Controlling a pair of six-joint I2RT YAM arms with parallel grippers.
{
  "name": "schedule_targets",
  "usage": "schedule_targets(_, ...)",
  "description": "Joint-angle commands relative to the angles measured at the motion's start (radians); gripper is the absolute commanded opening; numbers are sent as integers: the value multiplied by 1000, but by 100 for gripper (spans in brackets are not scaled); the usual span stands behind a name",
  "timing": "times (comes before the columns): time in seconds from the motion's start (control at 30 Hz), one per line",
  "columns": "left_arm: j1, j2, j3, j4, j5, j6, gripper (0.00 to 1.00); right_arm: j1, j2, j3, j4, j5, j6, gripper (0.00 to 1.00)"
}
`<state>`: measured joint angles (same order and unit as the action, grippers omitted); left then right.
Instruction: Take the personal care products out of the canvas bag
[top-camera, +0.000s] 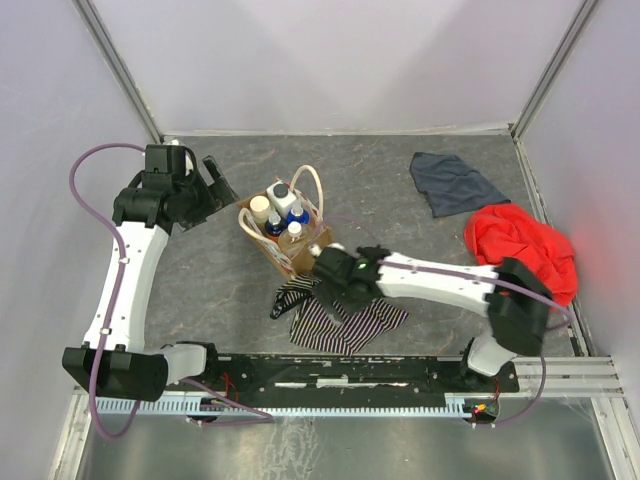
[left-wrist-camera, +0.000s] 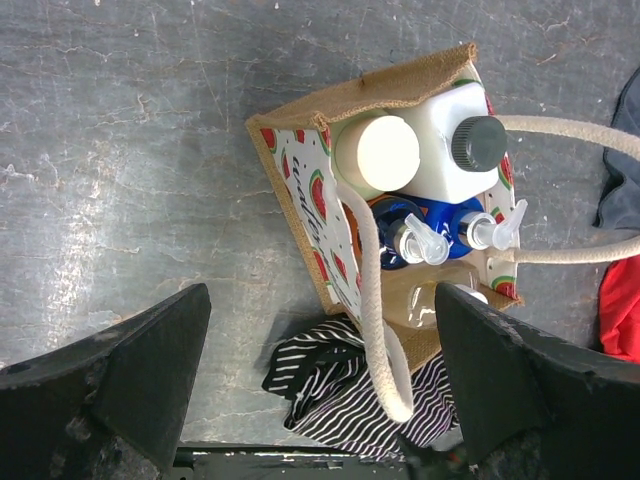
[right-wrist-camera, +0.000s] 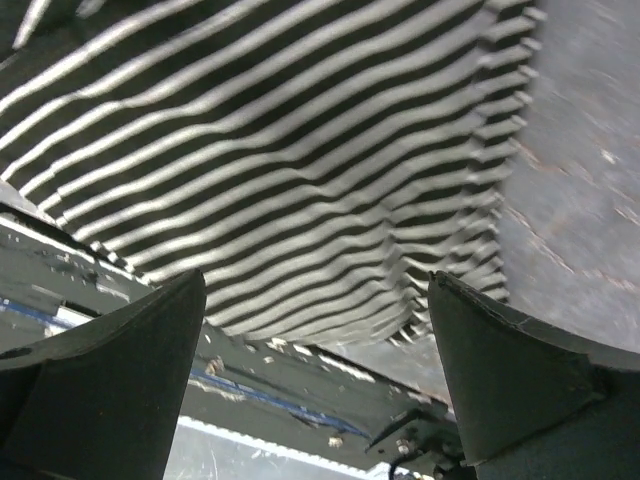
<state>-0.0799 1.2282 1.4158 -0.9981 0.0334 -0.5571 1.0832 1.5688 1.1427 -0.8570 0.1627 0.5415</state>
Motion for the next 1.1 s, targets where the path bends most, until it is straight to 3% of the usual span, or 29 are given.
schedule_targets(0.0, 5, 0, 54, -10, -10, 6, 99, 100, 183, 130, 53, 78, -22, 100)
schedule_targets(0.2, 5, -2, 71, -29, -23, 19, 99, 116, 311, 175, 16, 167, 63, 100)
schedule_targets(0.37, 5, 3, 79, -31, -22, 22, 99, 47, 343, 72, -3, 184, 140, 100)
schedule_targets(0.53, 5, 6, 87, -31, -9, 20, 99, -207, 253, -151, 95, 133, 179, 100)
schedule_targets(0.63, 5, 3, 85, -32, -10, 23, 99, -372, 222, -203, 109, 123, 157, 100)
schedule_targets(0.8, 6, -4, 76, -32, -4, 17, 99, -520, 266, -100, 98, 109, 90, 100)
schedule_targets(1.07, 5, -28, 52, -40, -7, 18, 99, -630, 472, 210, 28, 70, 20, 100)
